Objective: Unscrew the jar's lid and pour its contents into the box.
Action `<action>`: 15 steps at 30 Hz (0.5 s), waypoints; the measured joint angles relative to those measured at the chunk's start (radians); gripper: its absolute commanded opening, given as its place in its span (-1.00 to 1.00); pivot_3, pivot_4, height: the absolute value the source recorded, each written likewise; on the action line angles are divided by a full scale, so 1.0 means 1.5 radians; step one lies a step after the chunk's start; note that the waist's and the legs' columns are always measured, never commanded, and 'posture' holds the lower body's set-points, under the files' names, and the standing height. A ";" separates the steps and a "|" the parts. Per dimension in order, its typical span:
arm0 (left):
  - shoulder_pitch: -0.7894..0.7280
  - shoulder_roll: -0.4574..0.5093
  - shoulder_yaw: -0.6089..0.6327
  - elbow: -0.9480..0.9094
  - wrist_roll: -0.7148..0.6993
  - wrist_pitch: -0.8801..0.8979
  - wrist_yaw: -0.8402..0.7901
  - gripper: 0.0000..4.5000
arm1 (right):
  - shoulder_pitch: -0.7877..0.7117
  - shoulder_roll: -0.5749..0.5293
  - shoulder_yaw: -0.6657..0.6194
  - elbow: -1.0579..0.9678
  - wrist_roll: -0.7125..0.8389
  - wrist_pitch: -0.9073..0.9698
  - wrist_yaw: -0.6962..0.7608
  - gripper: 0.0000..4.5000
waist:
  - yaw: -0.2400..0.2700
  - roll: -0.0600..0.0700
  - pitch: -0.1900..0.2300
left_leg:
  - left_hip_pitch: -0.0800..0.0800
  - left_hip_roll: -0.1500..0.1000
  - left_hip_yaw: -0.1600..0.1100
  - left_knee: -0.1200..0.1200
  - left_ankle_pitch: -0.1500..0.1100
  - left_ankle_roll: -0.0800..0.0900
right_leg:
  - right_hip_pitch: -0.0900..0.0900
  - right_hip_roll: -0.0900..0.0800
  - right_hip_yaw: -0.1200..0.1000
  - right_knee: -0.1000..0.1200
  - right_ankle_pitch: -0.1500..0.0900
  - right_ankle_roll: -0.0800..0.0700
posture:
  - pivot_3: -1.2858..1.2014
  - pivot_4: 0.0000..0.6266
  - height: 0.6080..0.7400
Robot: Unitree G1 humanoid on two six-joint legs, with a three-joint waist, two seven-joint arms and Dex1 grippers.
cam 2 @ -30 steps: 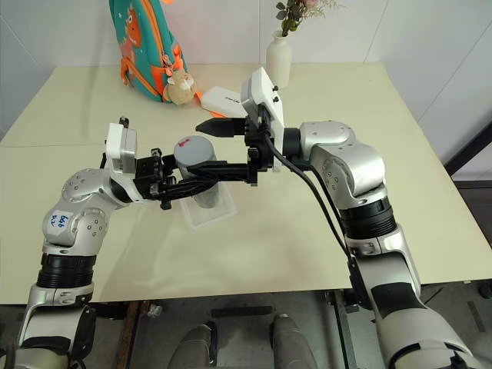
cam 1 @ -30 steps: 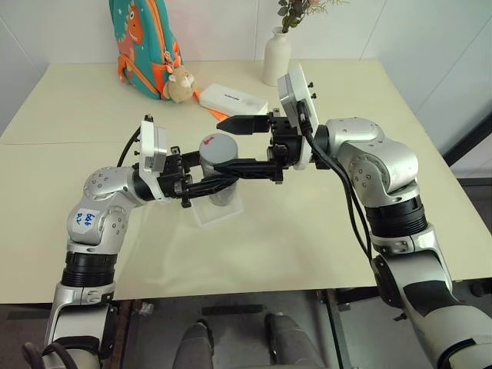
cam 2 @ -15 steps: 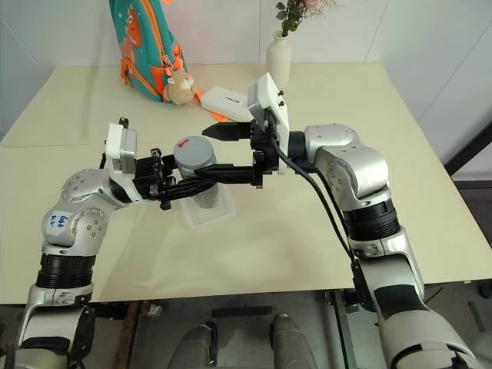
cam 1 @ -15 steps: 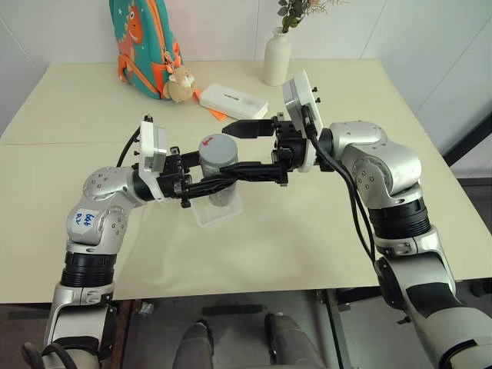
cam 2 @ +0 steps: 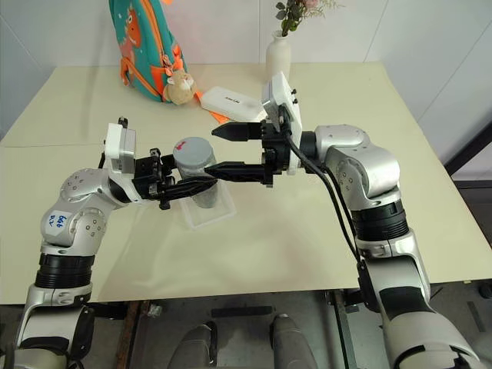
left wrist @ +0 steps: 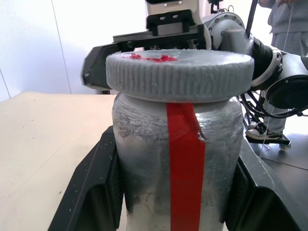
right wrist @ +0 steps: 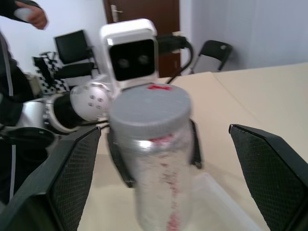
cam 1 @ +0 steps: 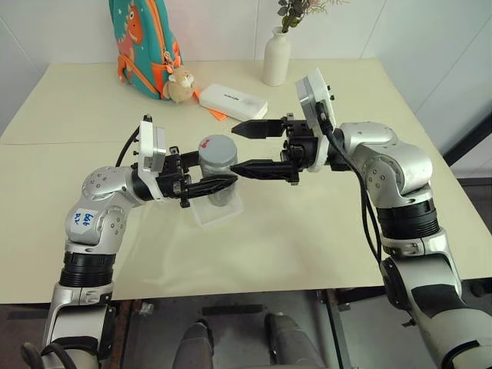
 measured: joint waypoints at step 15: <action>0.001 0.000 0.000 -0.011 0.000 0.000 0.002 -0.02 | -0.011 0.049 0.006 -0.004 -0.002 0.005 -0.024 0.99 | 0.001 0.000 0.000 | 0.000 0.000 0.000 0.000 0.000 0.000 | 0.000 0.000 0.000 0.000 0.000 0.000 | 0.03 -0.52 1.00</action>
